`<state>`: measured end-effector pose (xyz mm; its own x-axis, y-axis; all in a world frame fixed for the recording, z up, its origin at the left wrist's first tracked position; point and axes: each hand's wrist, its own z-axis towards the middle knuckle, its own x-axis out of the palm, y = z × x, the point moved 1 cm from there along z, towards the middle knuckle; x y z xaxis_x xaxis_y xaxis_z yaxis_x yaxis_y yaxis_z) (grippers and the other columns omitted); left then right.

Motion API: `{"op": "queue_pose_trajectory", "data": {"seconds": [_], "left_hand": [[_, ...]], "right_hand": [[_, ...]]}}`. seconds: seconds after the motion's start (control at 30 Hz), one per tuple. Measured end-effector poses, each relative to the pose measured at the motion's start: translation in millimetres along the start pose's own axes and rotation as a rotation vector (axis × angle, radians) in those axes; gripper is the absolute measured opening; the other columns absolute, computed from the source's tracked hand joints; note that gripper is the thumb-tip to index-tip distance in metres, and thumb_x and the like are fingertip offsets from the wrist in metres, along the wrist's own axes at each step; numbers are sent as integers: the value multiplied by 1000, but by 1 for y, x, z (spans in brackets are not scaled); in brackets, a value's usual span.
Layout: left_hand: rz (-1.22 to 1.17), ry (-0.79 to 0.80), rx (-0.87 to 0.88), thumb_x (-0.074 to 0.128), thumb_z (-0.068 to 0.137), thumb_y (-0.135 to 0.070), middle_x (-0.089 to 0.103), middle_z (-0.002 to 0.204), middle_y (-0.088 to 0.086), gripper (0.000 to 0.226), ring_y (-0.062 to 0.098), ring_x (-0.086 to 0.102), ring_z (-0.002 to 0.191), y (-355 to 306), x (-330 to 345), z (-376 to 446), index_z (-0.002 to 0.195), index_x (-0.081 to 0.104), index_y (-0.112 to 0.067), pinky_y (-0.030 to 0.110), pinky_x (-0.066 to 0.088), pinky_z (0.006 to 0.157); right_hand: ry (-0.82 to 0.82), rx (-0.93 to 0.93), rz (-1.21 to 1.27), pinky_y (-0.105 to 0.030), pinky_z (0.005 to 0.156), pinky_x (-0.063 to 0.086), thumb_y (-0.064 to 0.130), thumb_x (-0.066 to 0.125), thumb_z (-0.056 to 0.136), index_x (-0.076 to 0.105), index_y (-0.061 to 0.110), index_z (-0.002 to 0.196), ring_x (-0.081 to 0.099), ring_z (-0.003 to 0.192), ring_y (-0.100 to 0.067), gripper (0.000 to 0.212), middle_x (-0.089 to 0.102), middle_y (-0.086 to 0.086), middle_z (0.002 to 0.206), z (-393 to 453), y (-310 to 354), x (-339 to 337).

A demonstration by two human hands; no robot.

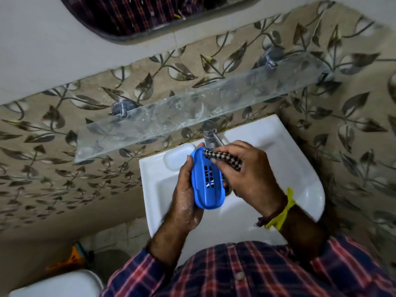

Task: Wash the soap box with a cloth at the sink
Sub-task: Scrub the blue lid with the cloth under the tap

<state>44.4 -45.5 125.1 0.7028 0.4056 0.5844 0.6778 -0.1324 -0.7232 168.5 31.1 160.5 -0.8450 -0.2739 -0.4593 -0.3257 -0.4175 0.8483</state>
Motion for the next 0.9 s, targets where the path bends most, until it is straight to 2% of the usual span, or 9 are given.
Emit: {"op": "queue_pose_trajectory", "data": {"seconds": [0.07, 0.13, 0.27, 0.4, 0.53, 0.6, 0.73, 0.8, 0.9], "left_hand": [[-4, -3, 1, 42, 100, -51, 72, 125, 5, 48, 20, 72, 102, 2, 6, 0, 138, 62, -28, 39, 61, 82], [13, -22, -3, 43, 98, -54, 70, 130, 6, 52, 21, 69, 112, 4, 8, 0, 138, 63, -26, 41, 57, 93], [55, -22, 11, 31, 104, -57, 75, 120, 2, 54, 19, 72, 108, 0, 5, 1, 119, 75, -30, 34, 61, 83], [-6, -10, 27, 39, 100, -60, 74, 120, 9, 53, 24, 73, 103, -1, -2, -1, 129, 69, -27, 37, 62, 80], [34, 13, 9, 41, 99, -60, 73, 124, 8, 54, 23, 72, 106, 4, 1, -3, 131, 68, -27, 38, 60, 82], [3, -5, 2, 43, 97, -61, 73, 122, 9, 55, 24, 72, 106, -1, -1, -2, 131, 67, -25, 38, 61, 84], [-16, 11, 1, 45, 97, -62, 76, 111, 8, 53, 24, 74, 100, -6, -7, 0, 124, 72, -26, 36, 61, 84], [8, -12, -12, 46, 94, -65, 76, 112, 7, 56, 23, 74, 100, -2, -5, 0, 120, 75, -25, 36, 61, 86], [7, -8, -48, 46, 94, -68, 75, 108, 11, 67, 24, 74, 98, -7, -4, 3, 118, 74, -13, 35, 61, 85]], "right_hand": [[-8, -139, -187, -36, 75, 56, 21, 71, 82, 74, 23, 107, 66, 88, -17, 25, 67, 5, 97, -1, 12, 1], [7, -196, -272, -36, 75, 56, 15, 72, 80, 74, 20, 110, 67, 90, -21, 31, 67, 2, 99, -4, 18, 5], [49, -242, -307, -38, 74, 56, 8, 70, 80, 72, 15, 115, 66, 87, -26, 36, 65, -3, 104, -7, 24, 8], [163, -333, -397, -43, 65, 56, 9, 60, 80, 70, 16, 114, 65, 77, -30, 37, 63, -7, 103, -19, 33, 7], [72, -262, -365, -41, 67, 56, 5, 65, 78, 73, 15, 112, 65, 79, -29, 36, 64, -7, 103, -3, 32, 4], [111, -298, -353, -40, 67, 55, 5, 64, 79, 72, 16, 114, 64, 79, -28, 37, 63, -7, 103, -6, 32, 7], [224, -404, -409, -38, 61, 55, 9, 55, 81, 71, 19, 113, 65, 76, -28, 36, 64, -6, 102, -30, 33, 5], [188, -345, -382, -40, 63, 56, 11, 55, 81, 73, 20, 111, 66, 76, -28, 37, 64, -5, 102, -22, 32, 5], [168, -307, -362, -40, 63, 55, 13, 54, 82, 72, 20, 112, 65, 76, -29, 37, 64, -5, 102, -18, 36, 9]]}}
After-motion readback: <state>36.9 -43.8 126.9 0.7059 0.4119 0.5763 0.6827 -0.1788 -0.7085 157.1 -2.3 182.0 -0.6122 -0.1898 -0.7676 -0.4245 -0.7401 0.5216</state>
